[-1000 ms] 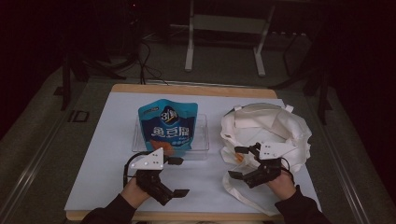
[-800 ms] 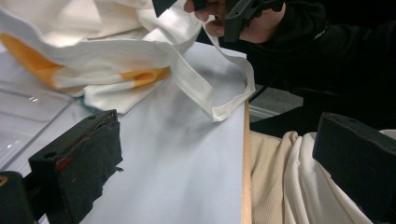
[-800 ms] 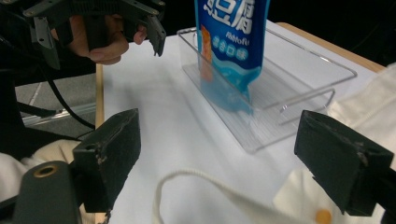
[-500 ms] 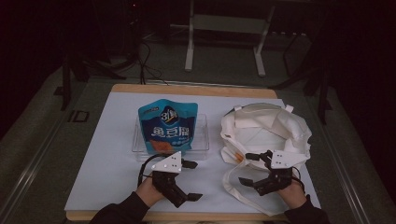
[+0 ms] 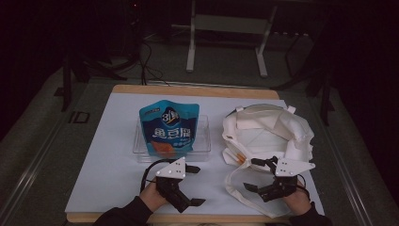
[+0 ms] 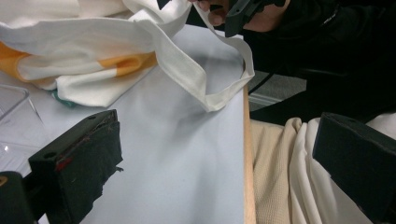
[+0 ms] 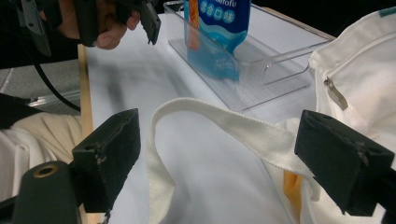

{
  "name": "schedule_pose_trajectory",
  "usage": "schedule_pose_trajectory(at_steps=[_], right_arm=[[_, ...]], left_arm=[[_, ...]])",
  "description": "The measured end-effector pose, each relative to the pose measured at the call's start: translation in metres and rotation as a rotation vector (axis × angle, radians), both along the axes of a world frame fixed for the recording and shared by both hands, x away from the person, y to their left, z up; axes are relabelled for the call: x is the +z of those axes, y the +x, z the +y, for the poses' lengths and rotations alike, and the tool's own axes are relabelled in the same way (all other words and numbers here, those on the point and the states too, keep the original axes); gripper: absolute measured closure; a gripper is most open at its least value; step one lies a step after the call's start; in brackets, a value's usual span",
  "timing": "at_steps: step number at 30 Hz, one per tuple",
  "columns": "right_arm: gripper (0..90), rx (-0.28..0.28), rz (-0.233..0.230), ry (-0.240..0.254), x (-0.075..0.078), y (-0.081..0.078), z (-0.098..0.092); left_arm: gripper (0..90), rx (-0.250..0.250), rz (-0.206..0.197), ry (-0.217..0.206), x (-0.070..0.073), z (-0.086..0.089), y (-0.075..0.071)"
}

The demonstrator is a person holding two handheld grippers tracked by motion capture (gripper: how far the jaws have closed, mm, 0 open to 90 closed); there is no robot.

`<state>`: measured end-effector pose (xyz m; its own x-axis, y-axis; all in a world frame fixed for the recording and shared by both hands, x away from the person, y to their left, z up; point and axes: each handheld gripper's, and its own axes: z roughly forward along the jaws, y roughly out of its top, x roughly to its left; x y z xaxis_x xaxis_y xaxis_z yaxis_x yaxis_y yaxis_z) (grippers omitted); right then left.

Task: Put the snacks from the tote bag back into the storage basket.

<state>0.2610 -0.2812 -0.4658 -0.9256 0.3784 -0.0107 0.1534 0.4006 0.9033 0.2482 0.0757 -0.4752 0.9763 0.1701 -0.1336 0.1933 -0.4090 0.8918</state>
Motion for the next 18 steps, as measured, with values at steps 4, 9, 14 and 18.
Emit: schedule_pose_trajectory(at_steps=[4, 9, 14, 18], right_arm=[[14.5, 0.001, 0.0, -0.015, -0.0031, 0.0008, 0.0013], [14.5, 0.004, -0.003, -0.023, -0.0051, 0.0007, 0.0018], [14.4, 0.008, -0.009, -0.026, -0.007, 0.0003, 0.0018], [14.4, 0.007, -0.013, -0.038, -0.0079, -0.0004, 0.003]], left_arm=[[1.6, 0.003, 0.009, 0.005, -0.0042, 0.0012, 0.0003], [1.6, -0.003, 0.004, 0.011, -0.0066, 0.0013, -0.0006], [1.6, -0.001, 0.008, 0.014, -0.0096, 0.0024, -0.0018], [1.6, -0.002, 0.01, 0.014, -0.0102, 0.0025, -0.0024]])
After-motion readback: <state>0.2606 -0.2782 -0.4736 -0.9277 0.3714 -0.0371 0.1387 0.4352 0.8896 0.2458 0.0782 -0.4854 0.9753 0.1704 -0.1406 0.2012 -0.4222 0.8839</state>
